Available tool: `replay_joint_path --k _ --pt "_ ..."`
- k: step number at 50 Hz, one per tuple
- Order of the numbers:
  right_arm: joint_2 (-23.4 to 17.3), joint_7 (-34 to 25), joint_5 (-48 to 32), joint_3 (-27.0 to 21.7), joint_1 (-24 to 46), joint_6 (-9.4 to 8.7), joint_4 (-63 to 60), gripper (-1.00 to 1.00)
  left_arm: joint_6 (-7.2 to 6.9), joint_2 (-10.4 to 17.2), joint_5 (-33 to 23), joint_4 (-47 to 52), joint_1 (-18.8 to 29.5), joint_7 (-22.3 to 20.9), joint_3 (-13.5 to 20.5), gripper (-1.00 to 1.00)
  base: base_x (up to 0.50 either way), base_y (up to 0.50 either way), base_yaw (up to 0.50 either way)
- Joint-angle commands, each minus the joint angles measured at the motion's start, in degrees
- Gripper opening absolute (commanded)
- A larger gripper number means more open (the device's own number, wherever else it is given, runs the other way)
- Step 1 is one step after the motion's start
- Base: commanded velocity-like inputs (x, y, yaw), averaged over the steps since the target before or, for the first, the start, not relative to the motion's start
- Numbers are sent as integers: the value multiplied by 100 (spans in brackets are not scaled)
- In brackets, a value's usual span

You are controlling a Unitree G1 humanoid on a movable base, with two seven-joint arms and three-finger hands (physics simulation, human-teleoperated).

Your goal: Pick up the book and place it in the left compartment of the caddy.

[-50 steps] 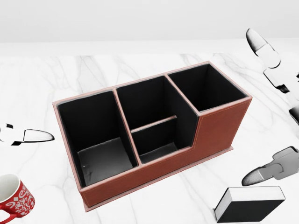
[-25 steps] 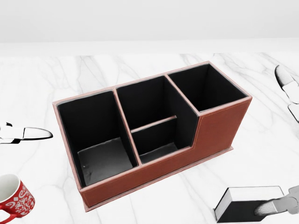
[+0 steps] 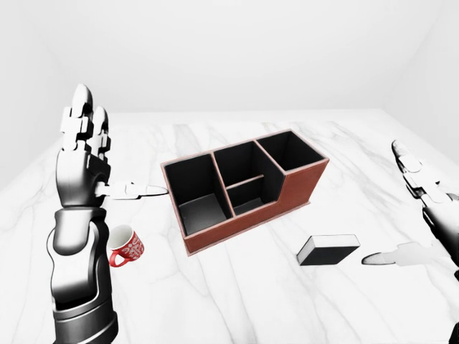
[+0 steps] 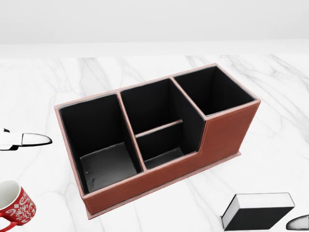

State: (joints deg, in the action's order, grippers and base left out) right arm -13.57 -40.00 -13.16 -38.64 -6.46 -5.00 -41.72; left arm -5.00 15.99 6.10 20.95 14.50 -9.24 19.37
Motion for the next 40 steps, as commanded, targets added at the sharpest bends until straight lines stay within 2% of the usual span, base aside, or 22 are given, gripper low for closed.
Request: replay_joint_path --k 1,16,28,33,35,38,40 --pt "17 0 -271 161 3 0 181 100 0 -17 19 25 -88 6 48 100 0 0 0" --pt "-64 0 -878 847 219 0 678 100 0 -32 51 16 -179 4 101 100 0 0 0" --pt "-46 0 -1045 961 133 0 699 100 0 -37 40 0 -208 11 118 100 0 0 0" --pt "17 0 -1107 981 73 131 757 100 0 -29 42 4 -210 5 127 100 0 0 0" --pt "31 0 -1113 990 63 119 753 100 0 -27 40 3 -211 5 128 100 0 0 0" --pt "68 0 -1202 1042 -41 286 818 100 0 -32 27 -11 -213 1 117 100 0 0 0" --pt "86 0 -1251 1065 -34 303 843 100 0 -35 25 -18 -210 2 115 100 0 0 0"
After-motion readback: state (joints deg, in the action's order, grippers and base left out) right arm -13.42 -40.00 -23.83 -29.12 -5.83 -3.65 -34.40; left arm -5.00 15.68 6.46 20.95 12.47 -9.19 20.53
